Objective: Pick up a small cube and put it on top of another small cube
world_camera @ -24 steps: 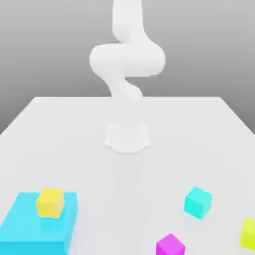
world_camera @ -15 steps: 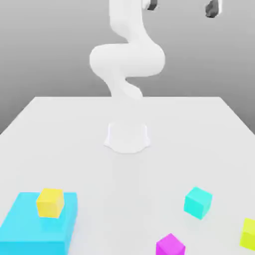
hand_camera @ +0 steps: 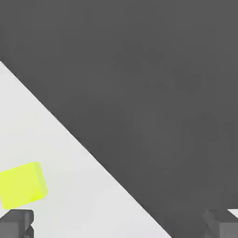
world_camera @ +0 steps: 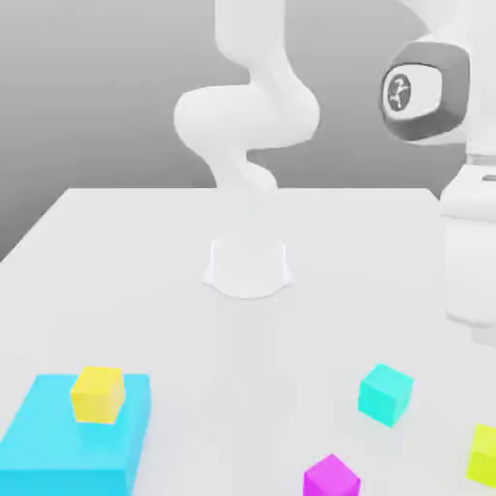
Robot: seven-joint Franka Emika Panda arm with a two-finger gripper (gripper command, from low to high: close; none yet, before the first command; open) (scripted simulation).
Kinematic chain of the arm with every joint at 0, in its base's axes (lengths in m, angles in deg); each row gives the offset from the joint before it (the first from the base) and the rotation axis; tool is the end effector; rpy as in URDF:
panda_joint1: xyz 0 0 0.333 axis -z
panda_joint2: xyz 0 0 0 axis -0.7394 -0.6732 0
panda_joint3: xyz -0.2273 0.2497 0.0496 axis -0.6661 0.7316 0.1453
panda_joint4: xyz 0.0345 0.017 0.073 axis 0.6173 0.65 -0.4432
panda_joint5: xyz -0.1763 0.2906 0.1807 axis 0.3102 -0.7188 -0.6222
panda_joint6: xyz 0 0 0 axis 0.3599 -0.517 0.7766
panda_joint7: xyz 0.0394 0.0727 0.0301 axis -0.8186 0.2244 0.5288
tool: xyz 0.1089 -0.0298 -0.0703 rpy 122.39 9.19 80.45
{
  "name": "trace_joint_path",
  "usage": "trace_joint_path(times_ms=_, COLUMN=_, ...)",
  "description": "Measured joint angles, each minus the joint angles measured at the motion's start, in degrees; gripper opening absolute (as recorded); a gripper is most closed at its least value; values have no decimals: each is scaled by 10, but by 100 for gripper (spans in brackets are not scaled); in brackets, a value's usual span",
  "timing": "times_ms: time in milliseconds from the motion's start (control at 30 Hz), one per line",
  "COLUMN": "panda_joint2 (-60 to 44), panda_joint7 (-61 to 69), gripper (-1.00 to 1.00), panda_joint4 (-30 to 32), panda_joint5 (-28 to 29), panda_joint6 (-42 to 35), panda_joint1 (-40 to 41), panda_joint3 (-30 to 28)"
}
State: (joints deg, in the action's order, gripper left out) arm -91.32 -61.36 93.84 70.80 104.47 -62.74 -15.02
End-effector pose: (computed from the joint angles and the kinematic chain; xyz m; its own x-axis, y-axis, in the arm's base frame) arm 0.4986 0.2491 0.3135 0.9823 0.1025 0.1566 0.1055 -0.9944 -0.0112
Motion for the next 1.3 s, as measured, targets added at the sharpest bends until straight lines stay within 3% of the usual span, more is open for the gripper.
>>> trace_joint_path(times_ms=200, panda_joint2=-126, panda_joint7=33, gripper=0, panda_joint4=-9, panda_joint5=29, panda_joint6=35, panda_joint1=-33, panda_joint3=20)
trace_joint_path(times_ms=333, panda_joint2=-209, panda_joint7=19, gripper=0, panda_joint4=-26, panda_joint5=58, panda_joint6=91, panda_joint1=-57, panda_joint3=-3)
trace_joint_path(times_ms=367, panda_joint2=-222, panda_joint7=16, gripper=-100, panda_joint4=-29, panda_joint5=62, panda_joint6=100, panda_joint1=-61, panda_joint3=-7)
trace_joint_path(times_ms=600, panda_joint2=-220, panda_joint7=16, gripper=-100, panda_joint4=-28, panda_joint5=62, panda_joint6=98, panda_joint1=-61, panda_joint3=-7)
trace_joint_path(times_ms=800, panda_joint2=-118, panda_joint7=21, gripper=-100, panda_joint4=8, panda_joint5=-6, panda_joint6=38, panda_joint1=-36, panda_joint3=26)
trace_joint_path(times_ms=1067, panda_joint2=-3, panda_joint7=-112, gripper=-100, panda_joint4=96, panda_joint5=-140, panda_joint6=36, panda_joint1=-21, panda_joint3=42)
trace_joint_path(times_ms=1300, panda_joint2=81, panda_joint7=-292, gripper=-100, panda_joint4=175, panda_joint5=-173, panda_joint6=38, panda_joint1=-18, panda_joint3=39)
